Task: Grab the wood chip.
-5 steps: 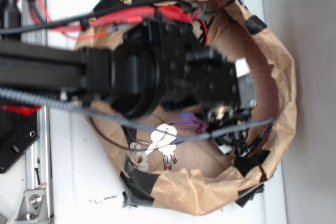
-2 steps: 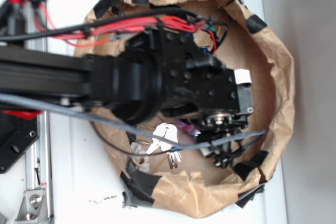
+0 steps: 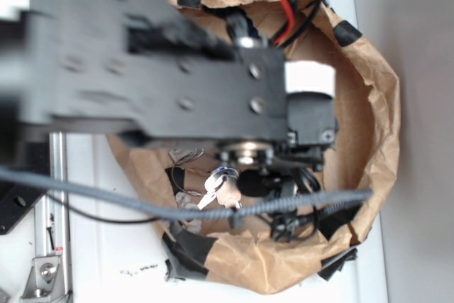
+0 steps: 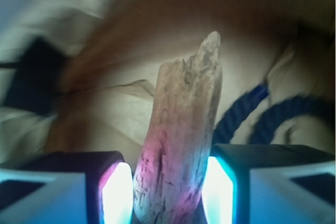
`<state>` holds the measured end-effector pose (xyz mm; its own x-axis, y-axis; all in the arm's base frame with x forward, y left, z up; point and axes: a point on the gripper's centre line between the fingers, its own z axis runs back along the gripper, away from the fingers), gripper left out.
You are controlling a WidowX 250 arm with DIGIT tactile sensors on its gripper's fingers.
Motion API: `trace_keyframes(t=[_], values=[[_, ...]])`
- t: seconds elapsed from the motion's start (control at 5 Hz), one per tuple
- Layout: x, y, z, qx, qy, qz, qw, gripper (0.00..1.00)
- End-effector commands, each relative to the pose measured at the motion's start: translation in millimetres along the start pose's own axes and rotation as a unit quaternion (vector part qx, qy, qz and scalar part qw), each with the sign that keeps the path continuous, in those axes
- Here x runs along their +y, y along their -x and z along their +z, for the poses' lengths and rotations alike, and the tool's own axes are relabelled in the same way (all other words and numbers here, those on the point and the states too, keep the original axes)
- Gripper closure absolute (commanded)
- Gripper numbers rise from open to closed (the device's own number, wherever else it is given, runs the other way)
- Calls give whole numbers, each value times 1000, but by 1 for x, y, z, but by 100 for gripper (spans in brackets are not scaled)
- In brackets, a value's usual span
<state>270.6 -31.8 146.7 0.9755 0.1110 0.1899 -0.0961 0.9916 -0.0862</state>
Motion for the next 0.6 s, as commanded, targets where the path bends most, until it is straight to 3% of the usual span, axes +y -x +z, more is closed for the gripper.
trace_keyframes(t=[0.0,0.2,0.4], values=[[19,-12,58,-28,-81,-17,996,100],[24,-15,58,-32,-111,-31,993,100],[24,-4,50,-12,-119,28,992,100]])
